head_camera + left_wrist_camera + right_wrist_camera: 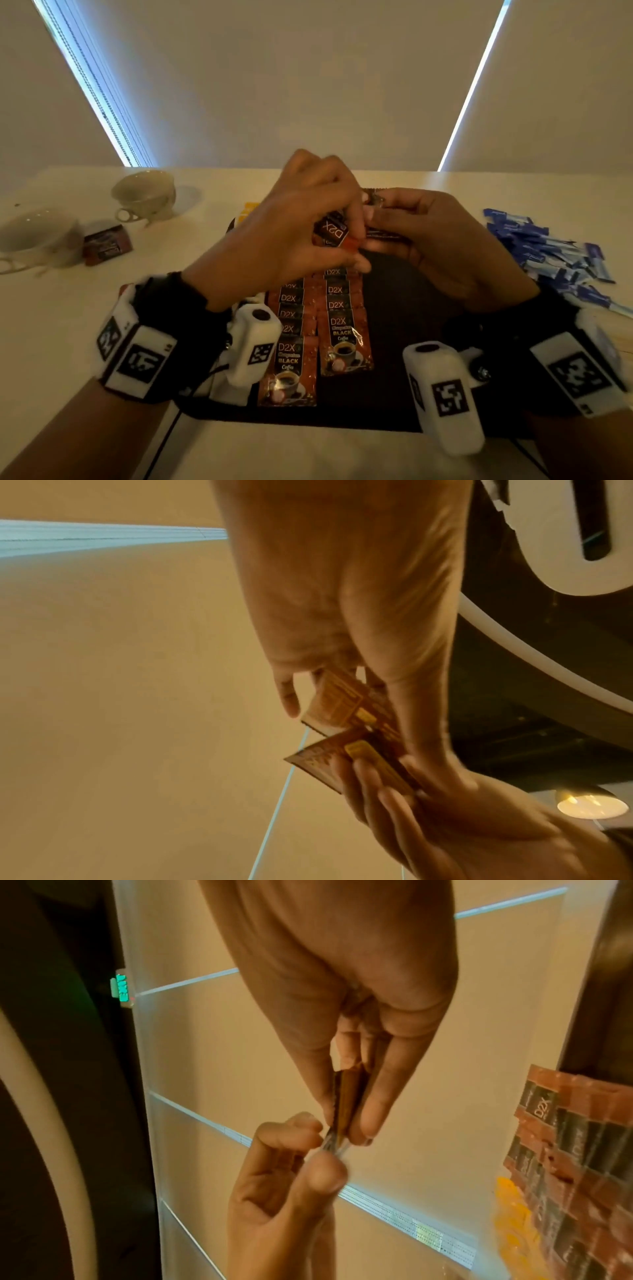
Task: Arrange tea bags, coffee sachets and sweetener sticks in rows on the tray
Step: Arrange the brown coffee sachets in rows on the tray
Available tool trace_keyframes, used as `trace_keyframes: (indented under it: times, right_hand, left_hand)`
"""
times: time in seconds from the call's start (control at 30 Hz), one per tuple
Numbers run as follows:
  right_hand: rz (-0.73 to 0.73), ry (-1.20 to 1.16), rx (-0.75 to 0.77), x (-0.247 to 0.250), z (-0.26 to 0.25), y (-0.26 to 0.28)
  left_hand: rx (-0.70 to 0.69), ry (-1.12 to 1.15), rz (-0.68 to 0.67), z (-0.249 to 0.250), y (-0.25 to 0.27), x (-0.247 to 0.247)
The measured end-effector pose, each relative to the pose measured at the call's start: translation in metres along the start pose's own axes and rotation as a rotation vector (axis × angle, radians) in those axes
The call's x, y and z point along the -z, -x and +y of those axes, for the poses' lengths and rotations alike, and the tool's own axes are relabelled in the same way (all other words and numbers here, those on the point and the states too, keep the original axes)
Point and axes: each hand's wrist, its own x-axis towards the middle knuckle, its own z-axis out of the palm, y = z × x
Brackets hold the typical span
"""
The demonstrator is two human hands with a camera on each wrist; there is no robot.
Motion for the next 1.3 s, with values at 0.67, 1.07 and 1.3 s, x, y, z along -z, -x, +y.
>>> trace_keyframes:
  times: [0.67,1.07,1.3]
  right_hand:
    - [-0.112,0.400,0.005,-0.001,0.004,0.001]
    - [-0.071,0.460,0.119,-0.007,0.004,0.004]
    - [-0.106,0.361,0.106,-0.007,-0.003,0.005]
  left_hand:
    - [0.565,0.531,0.151,-0.019,0.002,0.026]
    - [0.427,0.363,0.072,-0.006,-0.003,0.012]
    - [0.586,0.645,-0.063,-0.011,0.002,0.021]
